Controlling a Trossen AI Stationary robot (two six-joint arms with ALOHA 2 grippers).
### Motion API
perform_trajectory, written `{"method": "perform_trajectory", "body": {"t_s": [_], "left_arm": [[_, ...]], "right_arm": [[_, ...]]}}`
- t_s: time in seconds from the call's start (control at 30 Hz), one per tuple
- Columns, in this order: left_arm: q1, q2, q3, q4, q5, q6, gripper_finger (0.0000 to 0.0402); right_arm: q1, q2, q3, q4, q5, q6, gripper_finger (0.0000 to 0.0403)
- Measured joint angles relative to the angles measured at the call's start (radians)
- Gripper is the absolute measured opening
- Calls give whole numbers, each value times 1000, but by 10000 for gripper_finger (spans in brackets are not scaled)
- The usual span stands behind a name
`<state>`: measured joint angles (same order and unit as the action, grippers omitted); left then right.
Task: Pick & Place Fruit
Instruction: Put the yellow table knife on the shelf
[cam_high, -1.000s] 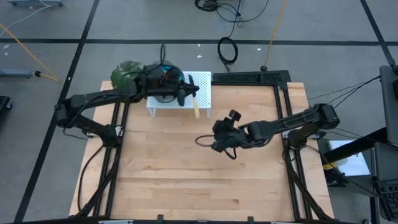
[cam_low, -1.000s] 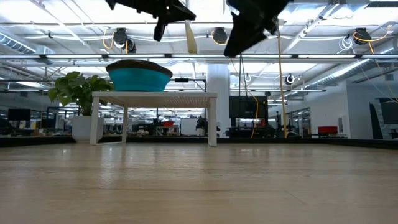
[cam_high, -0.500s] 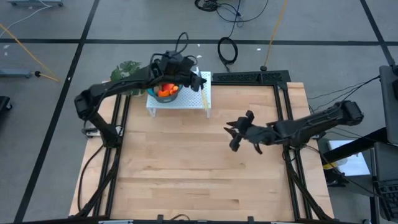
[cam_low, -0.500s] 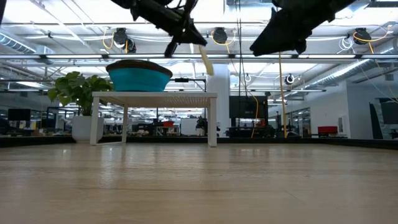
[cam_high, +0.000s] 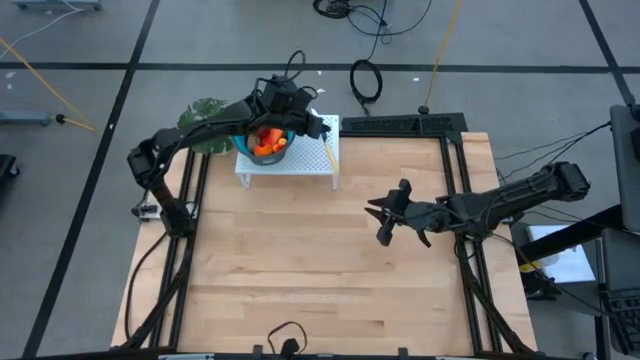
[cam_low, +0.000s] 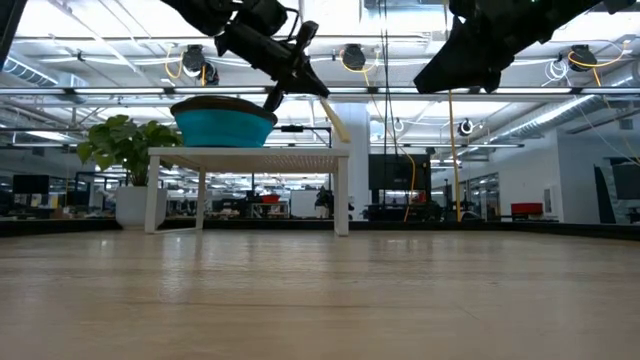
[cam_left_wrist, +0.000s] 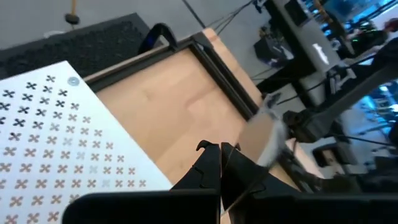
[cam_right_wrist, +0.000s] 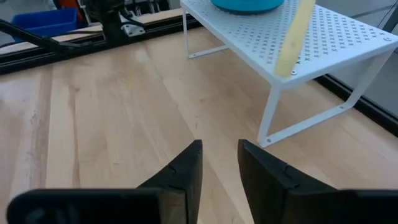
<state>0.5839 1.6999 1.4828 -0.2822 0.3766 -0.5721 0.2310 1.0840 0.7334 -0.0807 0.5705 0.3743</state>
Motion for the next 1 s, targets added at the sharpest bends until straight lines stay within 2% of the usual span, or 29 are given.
{"method": "perform_trajectory", "body": {"t_s": [0.47, 0.8, 1.0], "left_arm": [[73, -1, 49, -29, 279, -41, 0], [43, -1, 49, -56, 295, -51, 0], [-1, -1, 49, -57, 338, -48, 0]], "right_arm": [[0, 1, 0, 0, -4, -1, 92], [0, 1, 0, 8, -30, -2, 89], [-1, 1, 0, 130, -105, -91, 89]]}}
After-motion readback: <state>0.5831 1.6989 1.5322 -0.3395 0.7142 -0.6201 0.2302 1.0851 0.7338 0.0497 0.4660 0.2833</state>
